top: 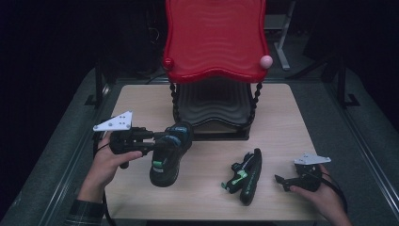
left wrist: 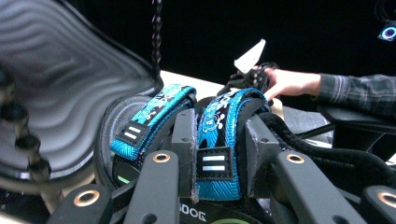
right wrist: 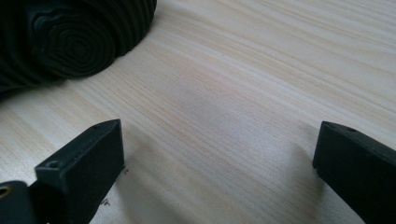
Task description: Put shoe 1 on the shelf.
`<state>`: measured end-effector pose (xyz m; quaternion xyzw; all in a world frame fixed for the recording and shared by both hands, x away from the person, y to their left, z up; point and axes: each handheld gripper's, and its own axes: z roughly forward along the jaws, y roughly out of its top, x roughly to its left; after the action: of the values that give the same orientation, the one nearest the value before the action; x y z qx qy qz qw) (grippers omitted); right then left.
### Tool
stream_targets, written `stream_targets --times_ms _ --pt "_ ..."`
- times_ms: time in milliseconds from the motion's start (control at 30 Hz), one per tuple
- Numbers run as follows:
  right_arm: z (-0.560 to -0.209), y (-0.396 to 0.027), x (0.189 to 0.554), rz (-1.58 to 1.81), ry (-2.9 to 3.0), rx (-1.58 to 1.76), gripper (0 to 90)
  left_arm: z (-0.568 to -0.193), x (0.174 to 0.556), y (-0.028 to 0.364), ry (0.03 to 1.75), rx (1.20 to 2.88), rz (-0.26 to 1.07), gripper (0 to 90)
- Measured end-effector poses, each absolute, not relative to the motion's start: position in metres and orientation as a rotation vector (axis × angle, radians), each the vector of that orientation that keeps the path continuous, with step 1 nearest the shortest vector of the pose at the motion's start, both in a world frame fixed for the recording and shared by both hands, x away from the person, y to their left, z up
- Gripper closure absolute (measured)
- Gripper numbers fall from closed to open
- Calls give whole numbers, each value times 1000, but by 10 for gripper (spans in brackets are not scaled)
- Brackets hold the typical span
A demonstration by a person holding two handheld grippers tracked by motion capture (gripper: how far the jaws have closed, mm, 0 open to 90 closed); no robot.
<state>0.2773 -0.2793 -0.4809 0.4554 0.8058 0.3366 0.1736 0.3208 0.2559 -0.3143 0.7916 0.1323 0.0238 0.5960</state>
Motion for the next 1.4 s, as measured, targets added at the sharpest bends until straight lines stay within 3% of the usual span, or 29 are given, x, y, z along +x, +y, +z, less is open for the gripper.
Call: stream_targets --times_ms 533,1400 --pt "-481 -279 277 957 2285 1292 14 -269 331 229 193 1815 41 696" --pt "-481 -279 277 957 2286 1297 14 -166 360 196 52 1748 117 698"
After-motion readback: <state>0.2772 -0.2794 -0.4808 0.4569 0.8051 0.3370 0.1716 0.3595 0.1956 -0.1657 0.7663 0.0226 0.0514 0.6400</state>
